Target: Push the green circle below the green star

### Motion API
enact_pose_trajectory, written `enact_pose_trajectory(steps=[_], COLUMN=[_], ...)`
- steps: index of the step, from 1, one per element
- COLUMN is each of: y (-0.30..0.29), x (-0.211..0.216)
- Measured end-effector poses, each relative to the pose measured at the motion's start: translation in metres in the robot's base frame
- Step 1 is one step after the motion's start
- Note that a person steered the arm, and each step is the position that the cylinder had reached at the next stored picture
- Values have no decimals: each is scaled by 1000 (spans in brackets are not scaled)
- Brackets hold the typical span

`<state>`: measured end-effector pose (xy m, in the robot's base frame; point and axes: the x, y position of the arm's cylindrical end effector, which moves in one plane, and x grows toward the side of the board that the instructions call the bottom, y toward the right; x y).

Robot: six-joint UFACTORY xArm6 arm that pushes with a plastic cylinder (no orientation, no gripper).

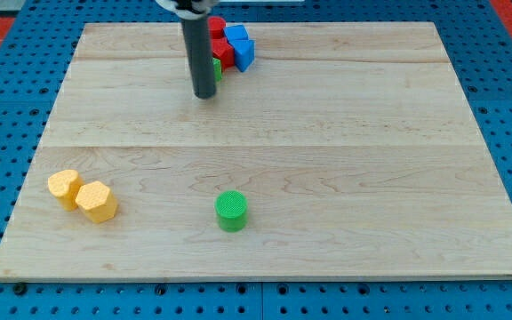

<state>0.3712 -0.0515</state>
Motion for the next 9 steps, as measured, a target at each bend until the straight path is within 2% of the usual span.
enact_pose_trajectory(steps=[1,2,3,4,5,7,9], y=[85,115,44,-15,5,35,108], x=[66,161,223,177,159,166,153])
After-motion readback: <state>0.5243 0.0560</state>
